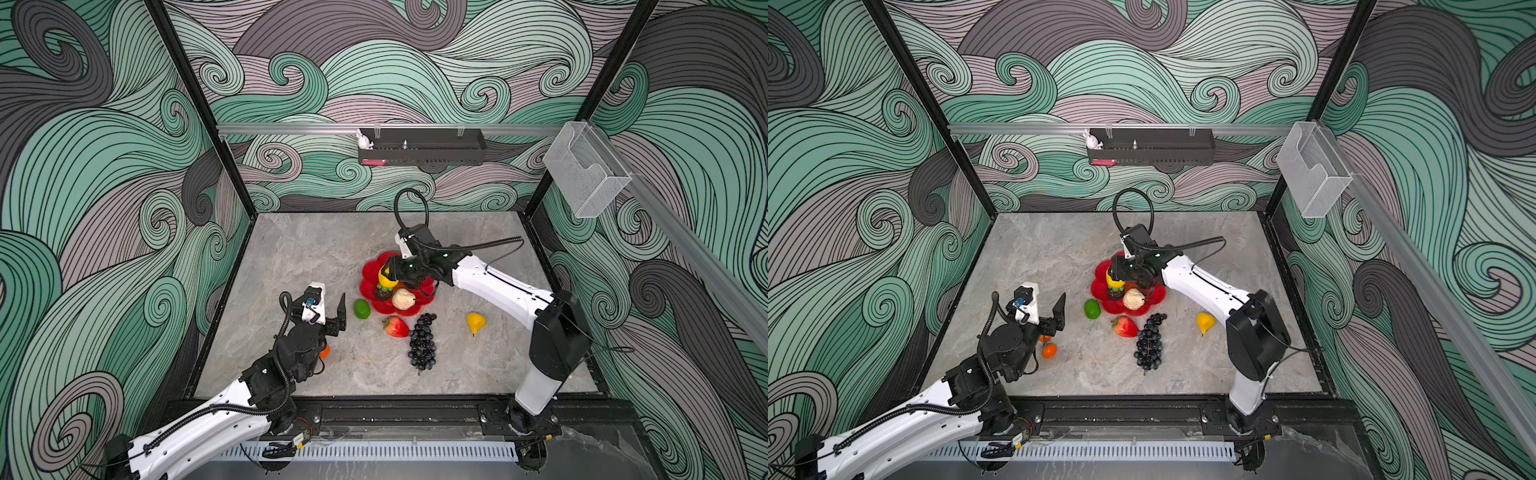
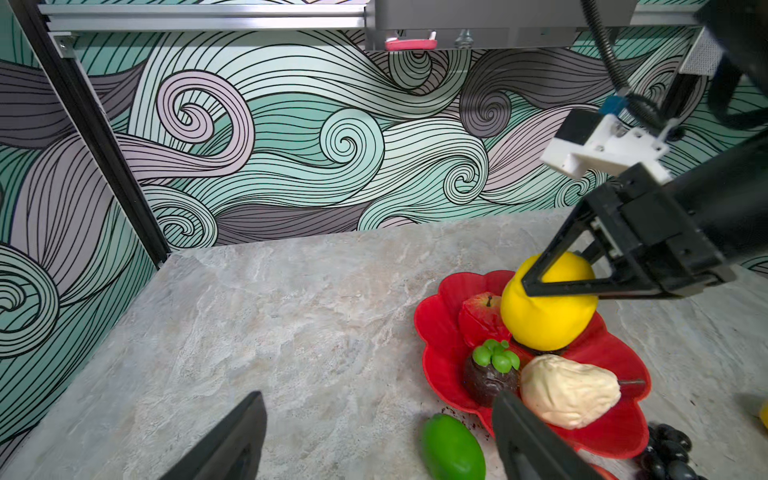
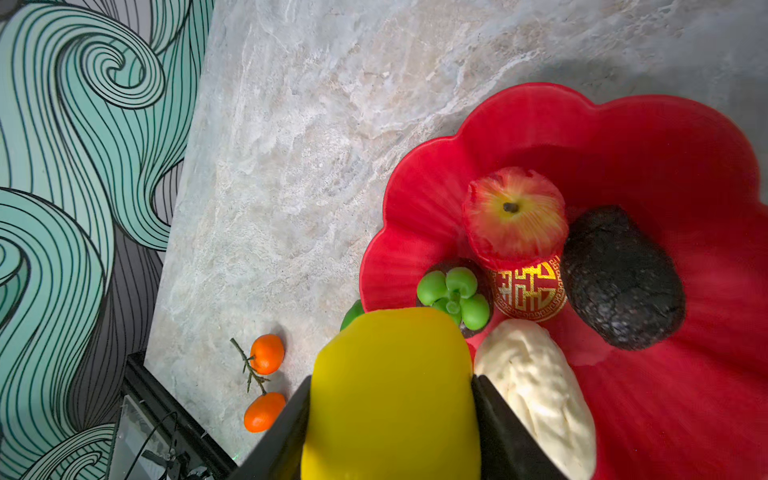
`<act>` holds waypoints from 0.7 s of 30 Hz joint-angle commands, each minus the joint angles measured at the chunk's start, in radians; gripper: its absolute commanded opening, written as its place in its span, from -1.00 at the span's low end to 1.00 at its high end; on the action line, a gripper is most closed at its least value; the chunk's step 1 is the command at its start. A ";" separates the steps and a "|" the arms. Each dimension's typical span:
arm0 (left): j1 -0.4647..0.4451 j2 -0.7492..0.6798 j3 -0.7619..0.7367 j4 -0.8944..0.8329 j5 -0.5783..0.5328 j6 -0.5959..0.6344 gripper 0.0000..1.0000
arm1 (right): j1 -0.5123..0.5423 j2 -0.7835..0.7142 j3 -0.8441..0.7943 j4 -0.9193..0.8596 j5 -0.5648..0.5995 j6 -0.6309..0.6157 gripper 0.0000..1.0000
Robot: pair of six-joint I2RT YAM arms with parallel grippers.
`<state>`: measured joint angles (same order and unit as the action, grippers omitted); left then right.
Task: Place and organize the fake fruits in the fruit bowl
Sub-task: 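Carry the lemon over the red bowl with the right gripper while the left withdraws, then lower the yellow lemon into the red bowl and open the right gripper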
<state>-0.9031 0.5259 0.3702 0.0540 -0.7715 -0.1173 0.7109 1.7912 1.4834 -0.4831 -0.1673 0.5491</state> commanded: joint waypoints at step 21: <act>0.026 -0.002 0.001 -0.026 -0.046 -0.015 0.76 | 0.031 0.360 0.400 -0.192 0.085 -0.020 -0.06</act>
<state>-0.8852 0.5262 0.3702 0.0410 -0.7929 -0.1223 0.7383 2.1292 1.8446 -0.6365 -0.1120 0.5255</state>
